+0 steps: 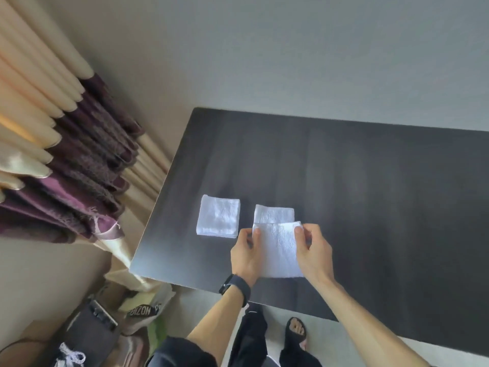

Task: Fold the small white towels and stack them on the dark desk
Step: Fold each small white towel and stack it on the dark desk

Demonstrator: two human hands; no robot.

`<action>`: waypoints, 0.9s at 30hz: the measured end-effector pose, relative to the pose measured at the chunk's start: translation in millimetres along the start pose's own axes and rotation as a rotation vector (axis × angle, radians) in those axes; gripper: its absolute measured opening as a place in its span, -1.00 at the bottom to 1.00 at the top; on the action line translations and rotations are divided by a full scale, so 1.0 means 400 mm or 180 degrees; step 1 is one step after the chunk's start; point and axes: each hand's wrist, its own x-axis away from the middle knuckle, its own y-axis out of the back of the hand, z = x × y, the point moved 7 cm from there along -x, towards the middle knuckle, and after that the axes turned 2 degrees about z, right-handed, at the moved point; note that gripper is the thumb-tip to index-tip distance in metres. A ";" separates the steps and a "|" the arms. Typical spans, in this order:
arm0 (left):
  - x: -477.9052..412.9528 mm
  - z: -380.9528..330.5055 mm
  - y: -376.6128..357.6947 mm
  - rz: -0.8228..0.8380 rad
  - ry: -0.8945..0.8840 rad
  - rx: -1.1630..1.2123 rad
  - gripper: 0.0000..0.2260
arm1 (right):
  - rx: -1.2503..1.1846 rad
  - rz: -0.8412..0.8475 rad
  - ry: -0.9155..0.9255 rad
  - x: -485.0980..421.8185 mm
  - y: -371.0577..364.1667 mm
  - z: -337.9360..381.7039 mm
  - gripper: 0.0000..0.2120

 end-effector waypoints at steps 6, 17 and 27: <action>-0.182 0.035 -0.059 0.0413 0.0135 -0.0251 -0.73 | 0.0055 -0.0152 -0.0409 -0.119 -0.068 -0.056 -0.87; -0.343 0.075 -0.134 0.0498 0.0174 -0.0834 -0.71 | 0.0409 -0.0133 -0.0651 -0.274 -0.141 -0.165 -0.85; -0.364 0.066 -0.126 0.0304 0.0076 -0.1246 -0.75 | 0.0739 -0.0119 -0.0712 -0.289 -0.156 -0.177 -0.82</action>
